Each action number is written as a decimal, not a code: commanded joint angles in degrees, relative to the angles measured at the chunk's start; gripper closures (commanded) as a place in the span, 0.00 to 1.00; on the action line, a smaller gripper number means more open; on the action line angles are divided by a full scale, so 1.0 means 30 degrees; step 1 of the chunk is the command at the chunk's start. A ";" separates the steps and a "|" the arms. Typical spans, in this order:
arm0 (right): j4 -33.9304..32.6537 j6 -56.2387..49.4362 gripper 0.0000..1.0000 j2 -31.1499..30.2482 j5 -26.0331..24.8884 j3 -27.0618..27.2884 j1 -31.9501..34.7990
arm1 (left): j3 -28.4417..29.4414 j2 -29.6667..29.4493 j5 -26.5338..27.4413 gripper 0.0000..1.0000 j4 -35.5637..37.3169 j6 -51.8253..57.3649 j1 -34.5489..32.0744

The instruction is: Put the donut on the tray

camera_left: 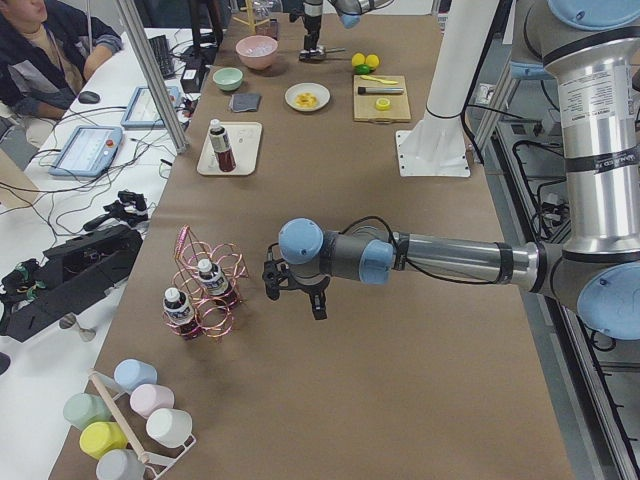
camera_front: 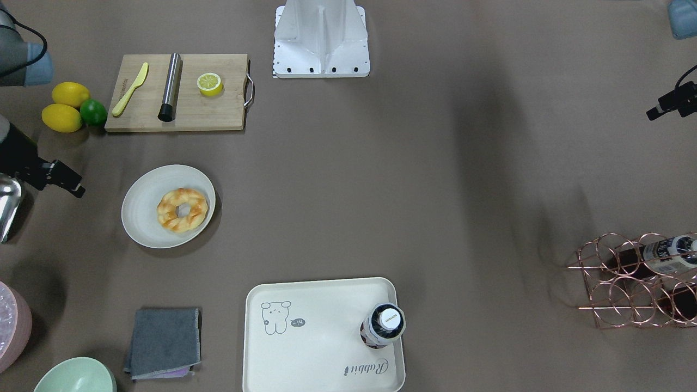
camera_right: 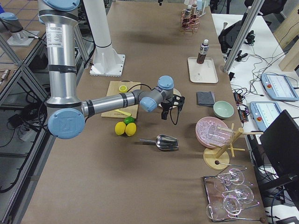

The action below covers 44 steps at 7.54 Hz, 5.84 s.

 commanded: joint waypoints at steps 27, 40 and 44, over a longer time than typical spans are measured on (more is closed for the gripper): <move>-0.2547 0.8865 1.00 1.1259 -0.3404 -0.6557 -0.3146 | -0.0654 -0.0032 0.0147 0.02 -0.0029 0.0027 -0.0175; -0.0173 1.1860 0.33 1.9767 -0.5806 -1.7614 -0.3732 | -0.0918 0.0144 0.0089 0.02 0.0001 -0.0031 -0.0205; -0.2238 1.0666 0.00 1.7205 -0.5457 -1.2982 -0.3382 | -0.0918 0.0202 0.0059 0.02 0.0001 -0.0003 -0.0205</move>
